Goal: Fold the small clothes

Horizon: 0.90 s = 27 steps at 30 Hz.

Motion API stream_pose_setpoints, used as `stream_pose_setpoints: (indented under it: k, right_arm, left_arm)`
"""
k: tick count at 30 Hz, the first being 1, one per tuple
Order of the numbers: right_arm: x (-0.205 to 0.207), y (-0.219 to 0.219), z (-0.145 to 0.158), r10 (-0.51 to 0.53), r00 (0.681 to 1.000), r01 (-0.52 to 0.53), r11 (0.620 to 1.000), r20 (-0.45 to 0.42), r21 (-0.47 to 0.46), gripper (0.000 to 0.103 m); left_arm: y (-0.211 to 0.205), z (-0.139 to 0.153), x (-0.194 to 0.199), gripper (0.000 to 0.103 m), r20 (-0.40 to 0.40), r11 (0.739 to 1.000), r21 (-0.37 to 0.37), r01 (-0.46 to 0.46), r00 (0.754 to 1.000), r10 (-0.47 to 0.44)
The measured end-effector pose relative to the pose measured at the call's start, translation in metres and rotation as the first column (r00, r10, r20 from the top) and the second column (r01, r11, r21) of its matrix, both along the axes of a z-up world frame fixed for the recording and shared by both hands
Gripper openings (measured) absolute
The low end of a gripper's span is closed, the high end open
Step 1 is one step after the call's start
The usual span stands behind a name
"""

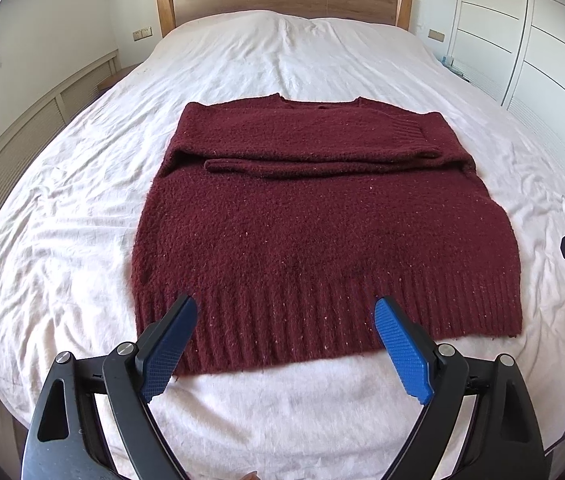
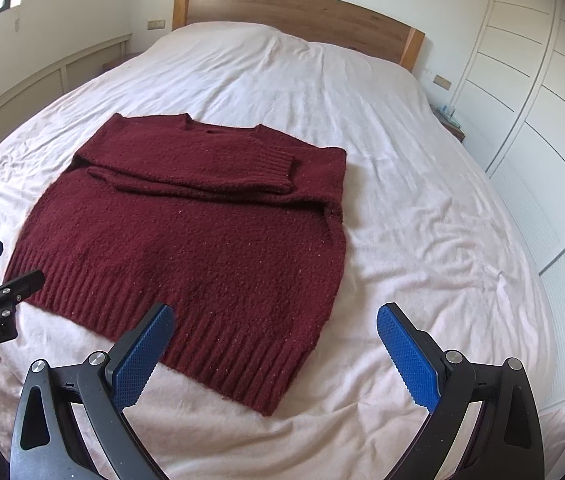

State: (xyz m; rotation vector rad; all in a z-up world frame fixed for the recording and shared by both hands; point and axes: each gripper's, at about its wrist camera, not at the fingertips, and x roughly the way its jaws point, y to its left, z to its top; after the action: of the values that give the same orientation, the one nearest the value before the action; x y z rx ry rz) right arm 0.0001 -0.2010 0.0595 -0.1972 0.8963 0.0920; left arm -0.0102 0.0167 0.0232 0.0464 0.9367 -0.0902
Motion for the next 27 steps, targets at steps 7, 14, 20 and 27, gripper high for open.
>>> stream_pose_setpoints:
  k: [7,14,20,27]
  right_arm:
    - [-0.013,0.003,0.000,-0.006,1.000,0.006,1.000,0.002,0.005,0.101]
    - [-0.030,0.004,0.001,-0.009,1.000,0.009,1.000,0.002,0.016,0.101]
    - [-0.045,0.003,-0.002,-0.016,1.000,0.016,1.000,0.002,0.025,0.101]
    - [-0.065,0.002,-0.010,-0.028,1.000,0.029,0.999,-0.009,0.030,0.101]
  left_arm:
    - [0.003,0.010,-0.019,0.087,0.036,1.000,0.026,-0.013,0.999,0.012]
    - [0.005,0.014,-0.038,0.087,0.047,0.999,0.046,-0.025,0.999,0.023]
    - [0.003,0.012,-0.052,0.087,0.046,0.997,0.063,-0.038,0.998,0.035]
    - [0.000,0.011,-0.069,0.087,0.060,0.995,0.087,-0.052,0.997,0.046]
